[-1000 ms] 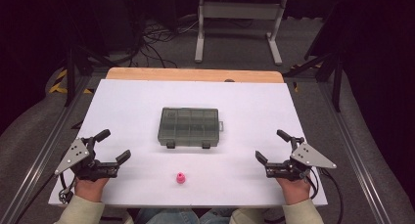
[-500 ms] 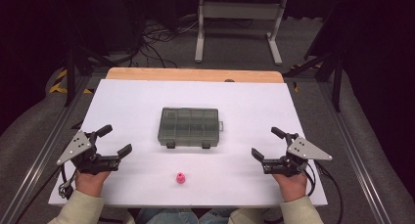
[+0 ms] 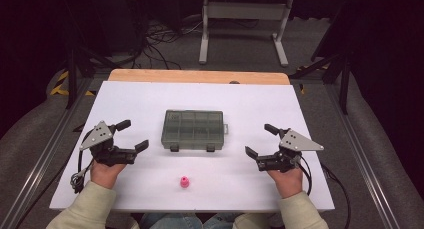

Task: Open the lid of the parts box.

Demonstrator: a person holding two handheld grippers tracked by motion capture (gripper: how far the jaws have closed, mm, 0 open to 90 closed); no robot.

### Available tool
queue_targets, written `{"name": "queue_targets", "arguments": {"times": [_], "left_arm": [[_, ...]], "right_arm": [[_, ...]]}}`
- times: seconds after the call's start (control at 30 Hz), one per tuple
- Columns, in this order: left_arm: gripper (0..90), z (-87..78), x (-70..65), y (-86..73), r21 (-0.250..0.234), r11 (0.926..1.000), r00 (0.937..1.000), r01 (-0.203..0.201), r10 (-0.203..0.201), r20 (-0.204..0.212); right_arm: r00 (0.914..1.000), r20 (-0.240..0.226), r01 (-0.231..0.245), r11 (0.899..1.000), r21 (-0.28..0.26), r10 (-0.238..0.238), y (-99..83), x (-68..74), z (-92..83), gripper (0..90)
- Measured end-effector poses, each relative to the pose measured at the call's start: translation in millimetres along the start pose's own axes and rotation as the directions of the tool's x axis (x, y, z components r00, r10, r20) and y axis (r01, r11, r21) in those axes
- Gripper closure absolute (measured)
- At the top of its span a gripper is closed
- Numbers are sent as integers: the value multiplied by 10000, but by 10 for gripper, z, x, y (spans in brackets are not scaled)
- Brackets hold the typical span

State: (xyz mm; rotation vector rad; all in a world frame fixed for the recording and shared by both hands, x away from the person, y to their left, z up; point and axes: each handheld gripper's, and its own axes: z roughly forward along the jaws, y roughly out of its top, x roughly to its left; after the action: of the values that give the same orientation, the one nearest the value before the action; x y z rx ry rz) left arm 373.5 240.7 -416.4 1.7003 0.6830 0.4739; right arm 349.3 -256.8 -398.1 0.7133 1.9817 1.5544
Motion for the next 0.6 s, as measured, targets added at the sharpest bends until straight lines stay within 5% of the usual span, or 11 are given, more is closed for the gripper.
{"name": "queue_targets", "arguments": {"times": [0.4, 0.6], "left_arm": [[37, 311, 21, 61, 403, 9991, 9992, -158, 143, 368], [31, 412, 15, 96, 217, 9996, 9983, -201, 189, 548]], "right_arm": [[9997, -183, 149, 9995, 291, -143, 72, -18, 263, 23], [9996, -250, 133, 9990, 419, -122, 88, -19, 342, 23]]}}
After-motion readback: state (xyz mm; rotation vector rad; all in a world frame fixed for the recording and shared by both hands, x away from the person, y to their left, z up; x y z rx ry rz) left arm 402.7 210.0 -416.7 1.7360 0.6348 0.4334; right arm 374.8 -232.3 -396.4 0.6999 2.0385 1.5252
